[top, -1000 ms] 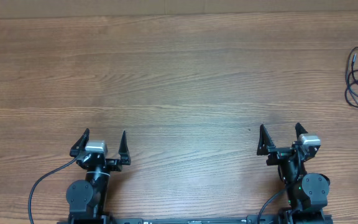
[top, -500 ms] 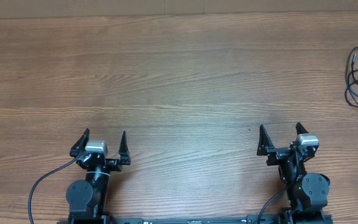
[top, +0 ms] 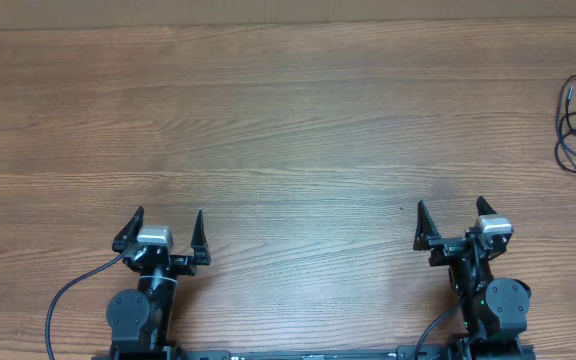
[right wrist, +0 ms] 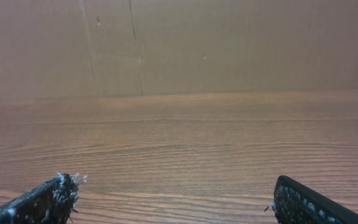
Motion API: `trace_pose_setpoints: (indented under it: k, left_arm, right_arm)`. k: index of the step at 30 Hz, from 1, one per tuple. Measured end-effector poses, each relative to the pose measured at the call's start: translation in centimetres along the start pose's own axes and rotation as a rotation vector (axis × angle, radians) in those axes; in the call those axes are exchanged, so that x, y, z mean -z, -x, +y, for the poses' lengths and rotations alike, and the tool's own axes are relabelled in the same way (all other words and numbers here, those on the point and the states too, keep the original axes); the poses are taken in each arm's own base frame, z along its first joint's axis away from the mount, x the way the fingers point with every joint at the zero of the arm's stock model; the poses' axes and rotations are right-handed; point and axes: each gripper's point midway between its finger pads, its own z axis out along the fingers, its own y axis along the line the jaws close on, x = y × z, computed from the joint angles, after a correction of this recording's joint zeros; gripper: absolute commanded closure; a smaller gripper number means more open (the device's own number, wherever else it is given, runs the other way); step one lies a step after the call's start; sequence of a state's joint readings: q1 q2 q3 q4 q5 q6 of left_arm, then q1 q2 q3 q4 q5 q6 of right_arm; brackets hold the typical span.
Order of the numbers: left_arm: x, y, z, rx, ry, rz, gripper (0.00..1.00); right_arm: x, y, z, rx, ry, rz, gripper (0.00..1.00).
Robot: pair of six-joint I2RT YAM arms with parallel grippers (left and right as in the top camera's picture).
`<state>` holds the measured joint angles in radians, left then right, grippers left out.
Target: Untangle cables
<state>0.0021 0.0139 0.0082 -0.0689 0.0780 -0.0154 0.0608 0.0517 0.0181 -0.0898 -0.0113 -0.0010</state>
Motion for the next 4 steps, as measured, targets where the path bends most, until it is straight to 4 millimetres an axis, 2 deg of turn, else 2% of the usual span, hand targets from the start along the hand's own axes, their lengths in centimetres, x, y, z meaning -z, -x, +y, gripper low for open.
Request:
trace_pose_setpoints:
  k: [4]
  left_arm:
    - [0.0,0.0,0.01,0.0,0.0,0.0,0.0]
  right_arm:
    - [0.0,0.0,-0.01,0.0,0.0,0.0,0.0]
